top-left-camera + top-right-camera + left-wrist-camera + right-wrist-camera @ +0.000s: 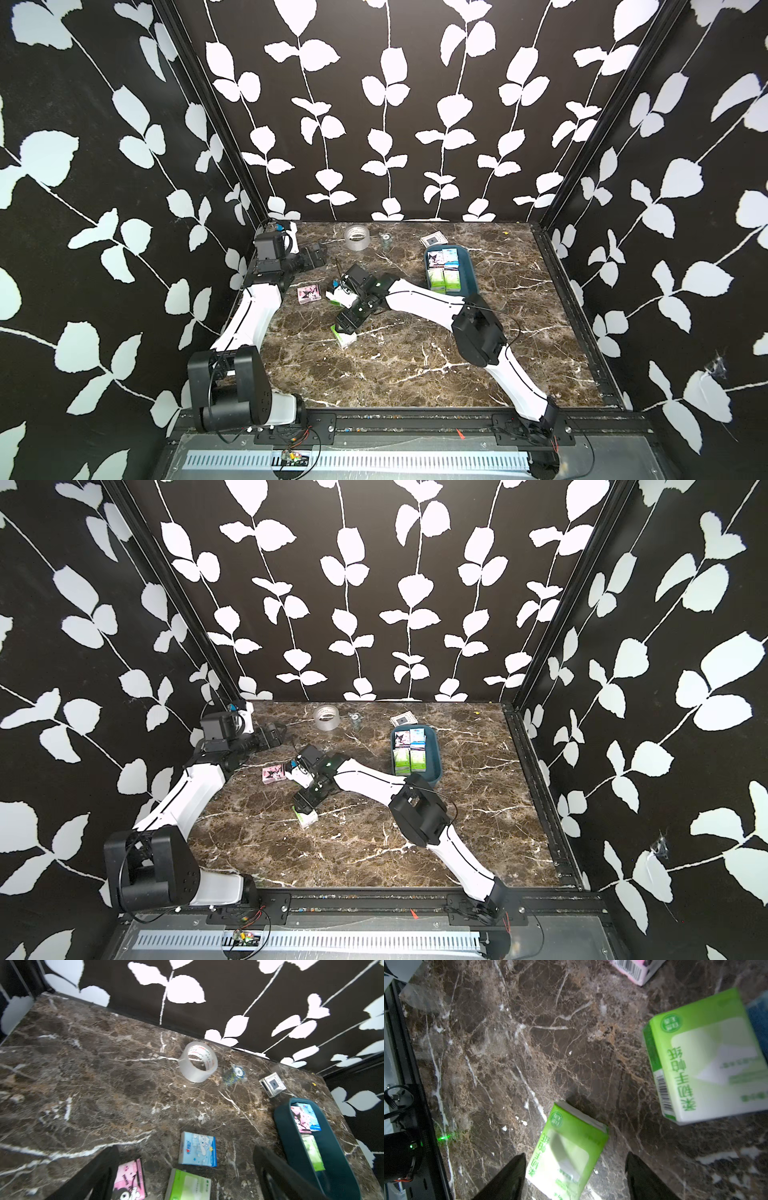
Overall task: Put the pocket tissues into the storage box
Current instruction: Pick up the pocket tissues from the center of the board.
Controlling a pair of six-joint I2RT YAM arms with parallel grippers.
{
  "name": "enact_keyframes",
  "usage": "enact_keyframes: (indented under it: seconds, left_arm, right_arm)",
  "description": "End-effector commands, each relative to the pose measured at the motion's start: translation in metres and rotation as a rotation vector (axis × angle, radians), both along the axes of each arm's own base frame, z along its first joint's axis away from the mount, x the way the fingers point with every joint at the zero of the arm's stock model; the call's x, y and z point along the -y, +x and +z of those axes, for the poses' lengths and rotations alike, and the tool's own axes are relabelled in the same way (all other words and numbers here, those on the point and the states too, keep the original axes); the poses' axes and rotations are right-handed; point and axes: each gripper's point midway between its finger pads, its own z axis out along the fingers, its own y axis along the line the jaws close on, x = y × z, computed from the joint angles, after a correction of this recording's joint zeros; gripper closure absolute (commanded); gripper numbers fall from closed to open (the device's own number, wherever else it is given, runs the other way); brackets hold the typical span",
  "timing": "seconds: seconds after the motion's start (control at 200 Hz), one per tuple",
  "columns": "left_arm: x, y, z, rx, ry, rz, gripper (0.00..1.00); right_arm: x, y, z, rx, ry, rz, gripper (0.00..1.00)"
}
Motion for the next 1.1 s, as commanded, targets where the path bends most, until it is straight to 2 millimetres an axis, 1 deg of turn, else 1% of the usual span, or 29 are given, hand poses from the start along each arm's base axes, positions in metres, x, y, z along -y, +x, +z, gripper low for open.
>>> enact_keyframes:
  seconds: [0.0, 0.145, 0.245, 0.47, 0.52, 0.605, 0.69, 0.74, 0.84, 0.89, 0.93, 0.96, 1.01, 1.07, 1.095]
  left_arm:
    - [-0.018, -0.009, 0.011, 0.029, -0.011, 0.057, 0.01]
    - [-0.041, -0.013, 0.008, 0.018, -0.019, 0.130, 0.01]
    - [-0.049, -0.015, 0.007, 0.016, -0.015, 0.153, 0.01]
    - [-0.054, -0.017, 0.004, 0.009, -0.015, 0.164, 0.01]
    - [-0.054, -0.017, 0.004, 0.010, -0.016, 0.164, 0.01]
    - [-0.054, -0.017, 0.004, 0.011, -0.017, 0.167, 0.01]
    - [-0.054, -0.017, 0.005, 0.013, -0.025, 0.165, 0.01]
    - [-0.052, -0.016, 0.006, 0.016, -0.032, 0.158, 0.01]
    - [-0.048, -0.016, 0.007, 0.025, -0.047, 0.142, 0.01]
    - [-0.046, -0.017, 0.007, 0.026, -0.055, 0.132, 0.01]
    - [-0.045, -0.016, 0.008, 0.030, -0.062, 0.124, 0.01]
    - [-0.043, -0.016, 0.008, 0.028, -0.068, 0.116, 0.01]
    - [-0.040, -0.016, 0.009, 0.032, -0.079, 0.097, 0.01]
    - [-0.035, -0.015, 0.011, 0.038, -0.098, 0.077, 0.01]
    - [-0.033, -0.014, 0.013, 0.046, -0.110, 0.064, 0.01]
  right_arm:
    - [-0.001, -0.010, -0.003, 0.021, -0.063, 0.048, 0.22]
    - [-0.004, -0.013, -0.010, 0.036, -0.103, 0.070, 0.22]
    - [-0.005, -0.013, -0.016, 0.047, -0.134, 0.078, 0.22]
    - [-0.001, -0.005, -0.027, 0.073, -0.199, 0.054, 0.25]
    - [0.000, -0.003, -0.027, 0.080, -0.206, 0.048, 0.26]
    - [0.002, 0.000, -0.029, 0.094, -0.222, 0.033, 0.31]
    - [0.004, 0.002, -0.030, 0.098, -0.230, 0.024, 0.45]
    - [0.006, 0.004, -0.029, 0.105, -0.233, 0.018, 0.50]
    - [0.007, 0.010, -0.022, 0.123, -0.203, -0.006, 0.58]
    - [0.007, 0.014, -0.015, 0.125, -0.168, -0.029, 0.60]
    - [0.007, 0.021, -0.005, 0.126, -0.125, -0.058, 0.60]
    - [0.010, 0.027, 0.000, 0.122, -0.096, -0.085, 0.60]
    - [0.014, 0.040, 0.015, 0.116, -0.038, -0.134, 0.60]
    - [0.024, 0.057, 0.032, 0.113, 0.023, -0.200, 0.61]
    - [0.030, 0.068, 0.039, 0.119, 0.049, -0.234, 0.61]
